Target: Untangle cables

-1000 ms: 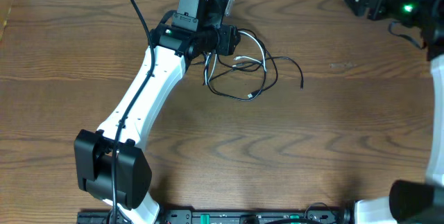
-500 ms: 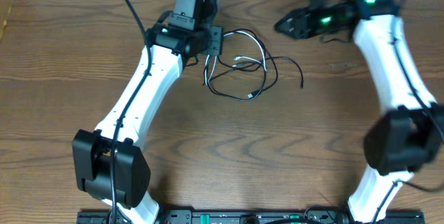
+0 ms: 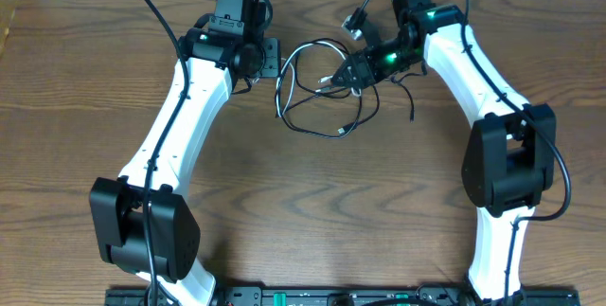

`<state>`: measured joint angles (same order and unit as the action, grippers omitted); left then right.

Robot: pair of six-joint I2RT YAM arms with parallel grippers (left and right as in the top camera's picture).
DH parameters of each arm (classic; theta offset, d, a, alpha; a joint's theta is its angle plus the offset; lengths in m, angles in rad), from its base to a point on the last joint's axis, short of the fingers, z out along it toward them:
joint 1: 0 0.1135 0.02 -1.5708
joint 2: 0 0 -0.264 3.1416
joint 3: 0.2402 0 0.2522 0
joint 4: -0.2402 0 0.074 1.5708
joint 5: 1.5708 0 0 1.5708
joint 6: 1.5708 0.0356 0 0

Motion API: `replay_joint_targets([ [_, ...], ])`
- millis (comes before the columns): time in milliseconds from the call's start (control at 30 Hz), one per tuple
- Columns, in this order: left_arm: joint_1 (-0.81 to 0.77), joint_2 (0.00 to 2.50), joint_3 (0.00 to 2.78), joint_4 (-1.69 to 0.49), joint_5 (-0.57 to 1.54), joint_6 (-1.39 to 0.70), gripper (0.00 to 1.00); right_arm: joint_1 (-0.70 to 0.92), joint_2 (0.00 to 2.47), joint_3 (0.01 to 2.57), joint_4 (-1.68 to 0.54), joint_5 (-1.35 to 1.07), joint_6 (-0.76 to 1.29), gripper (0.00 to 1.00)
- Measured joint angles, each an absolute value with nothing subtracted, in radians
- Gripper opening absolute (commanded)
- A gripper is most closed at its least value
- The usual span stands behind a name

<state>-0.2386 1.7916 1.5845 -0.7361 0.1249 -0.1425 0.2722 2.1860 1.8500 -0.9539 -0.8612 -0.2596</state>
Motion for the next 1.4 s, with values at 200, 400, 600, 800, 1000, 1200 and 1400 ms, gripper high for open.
replay_joint_targets([
  [200, -0.239, 1.792, 1.584, -0.735, 0.125, -0.150, 0.53, 0.282, 2.192, 1.851, -0.894, -0.864, -0.242, 0.01],
  [400, -0.239, 1.792, 1.584, -0.719, 0.159, -0.154, 0.54, 0.252, 2.112, 1.887, -0.886, -0.860, -0.229, 0.01],
  [600, -0.239, 1.792, 1.584, -0.679, 0.245, -0.154, 0.62, 0.192, 1.864, 1.980, -0.810, -0.861, -0.168, 0.01],
  [800, -0.239, 1.792, 1.584, -0.615, 0.364, -0.156, 0.66, 0.147, 1.659, 2.016, -0.719, -0.874, -0.077, 0.01],
  [1000, -0.242, 1.784, 1.584, -0.554, 0.458, -0.150, 0.66, 0.131, 1.630, 2.014, -0.677, -0.791, 0.059, 0.01],
  [1200, -0.262, 1.692, 1.584, -0.541, 0.480, -0.149, 0.66, 0.122, 1.632, 2.013, -0.697, -0.671, 0.141, 0.01],
  [1400, -0.319, 1.631, 1.585, -0.578, 0.496, -0.130, 0.66, 0.121, 1.635, 2.013, -0.709, -0.619, 0.175, 0.01],
])
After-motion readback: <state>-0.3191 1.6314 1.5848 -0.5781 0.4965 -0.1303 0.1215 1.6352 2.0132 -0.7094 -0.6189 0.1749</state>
